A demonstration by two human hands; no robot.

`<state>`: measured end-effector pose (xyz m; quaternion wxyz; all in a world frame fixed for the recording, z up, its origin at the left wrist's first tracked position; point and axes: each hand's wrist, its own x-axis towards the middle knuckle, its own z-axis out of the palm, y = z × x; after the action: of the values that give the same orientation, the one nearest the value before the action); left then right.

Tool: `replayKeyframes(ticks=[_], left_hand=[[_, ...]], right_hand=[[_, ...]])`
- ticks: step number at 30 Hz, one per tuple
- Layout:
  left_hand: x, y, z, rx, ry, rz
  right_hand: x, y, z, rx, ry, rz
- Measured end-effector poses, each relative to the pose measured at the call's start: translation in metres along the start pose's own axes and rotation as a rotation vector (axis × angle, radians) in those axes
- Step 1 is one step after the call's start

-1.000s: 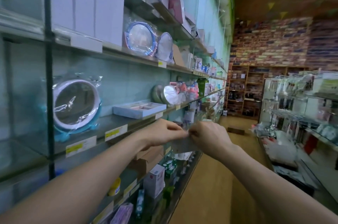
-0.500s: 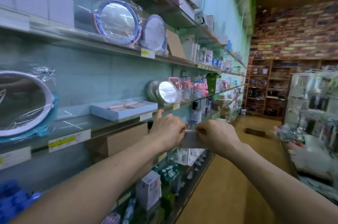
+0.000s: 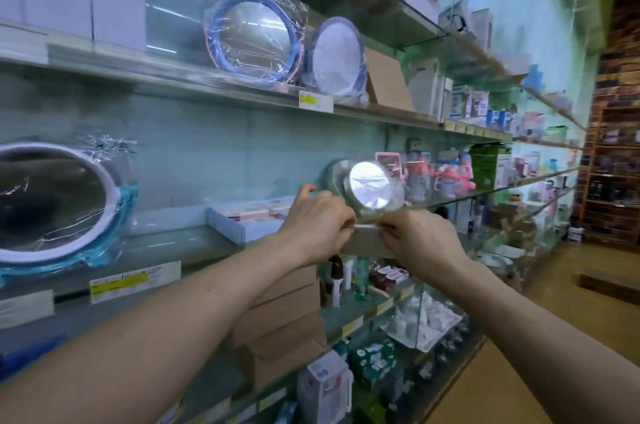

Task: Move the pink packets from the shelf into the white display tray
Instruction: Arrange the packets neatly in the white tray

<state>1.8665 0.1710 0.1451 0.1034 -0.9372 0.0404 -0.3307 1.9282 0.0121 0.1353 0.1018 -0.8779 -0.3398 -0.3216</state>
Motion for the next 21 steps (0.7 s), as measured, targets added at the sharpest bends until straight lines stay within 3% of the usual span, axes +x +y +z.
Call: replayKeyframes(ticks=[3, 8, 15, 21], left_hand=[[0.014, -0.030, 0.004, -0.095, 0.019, -0.084], [0.037, -0.089, 0.008, -0.578, -0.073, -0.323], [0.057, -0.148, 0.032, -0.615, -0.139, -0.447], [0.054, -0.184, 0.055, -0.758, -0.059, -0.740]], right_hand=[[0.029, -0.005, 0.014, 0.064, 0.041, -0.033], [0.089, -0.012, 0.043, 0.198, 0.056, -0.038], [0.163, -0.035, 0.085, 0.432, 0.089, -0.121], [0.199, -0.062, 0.127, 0.951, -0.074, -0.038]])
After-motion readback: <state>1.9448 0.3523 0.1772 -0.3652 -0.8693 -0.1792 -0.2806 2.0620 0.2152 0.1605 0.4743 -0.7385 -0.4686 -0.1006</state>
